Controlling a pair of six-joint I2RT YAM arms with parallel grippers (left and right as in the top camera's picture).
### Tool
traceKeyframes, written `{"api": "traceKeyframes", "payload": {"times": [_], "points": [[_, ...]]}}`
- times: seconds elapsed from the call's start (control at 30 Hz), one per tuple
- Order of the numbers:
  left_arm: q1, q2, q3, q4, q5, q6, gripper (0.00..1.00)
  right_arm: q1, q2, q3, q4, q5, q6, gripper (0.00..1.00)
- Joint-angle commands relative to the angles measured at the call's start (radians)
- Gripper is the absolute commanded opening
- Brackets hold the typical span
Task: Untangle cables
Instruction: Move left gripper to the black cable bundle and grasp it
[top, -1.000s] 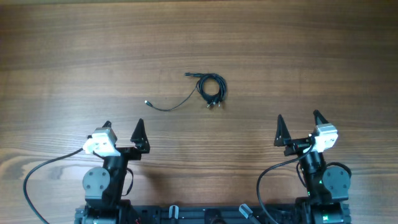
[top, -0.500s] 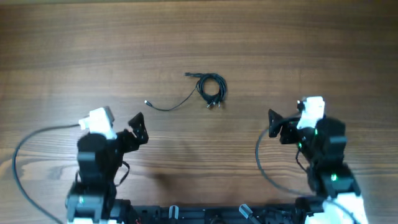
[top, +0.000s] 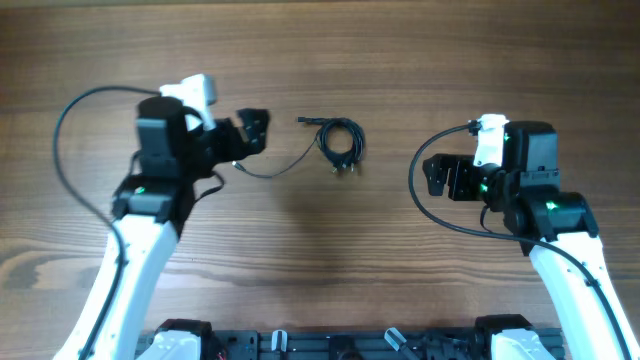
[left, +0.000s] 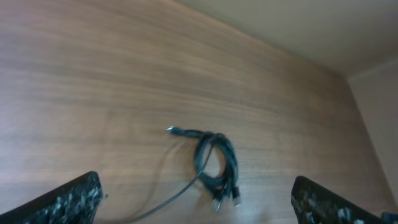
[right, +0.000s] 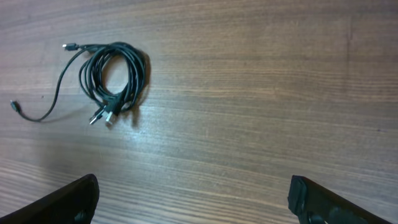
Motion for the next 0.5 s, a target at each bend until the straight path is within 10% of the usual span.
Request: {"api": "traceKeyframes", "payload": {"times": [0.0,0.27,0.47], "points": [[-0.16,0.151,0.007,0.1,-0.078,0.143,1.0,0.005,0.008,0.021,0.012,-0.047,0.099,1.0],[-0.294,0.527,0.007,0.308,-0.132,0.188,0.69,0.005,0.008,0.021,0.054,-0.047,0.115,1.0],[-0.293,0.542,0.007,0.172,-0.253,0.188,0.04,0.005,0.008,0.021,0.074,-0.047,0.155,1.0]]}}
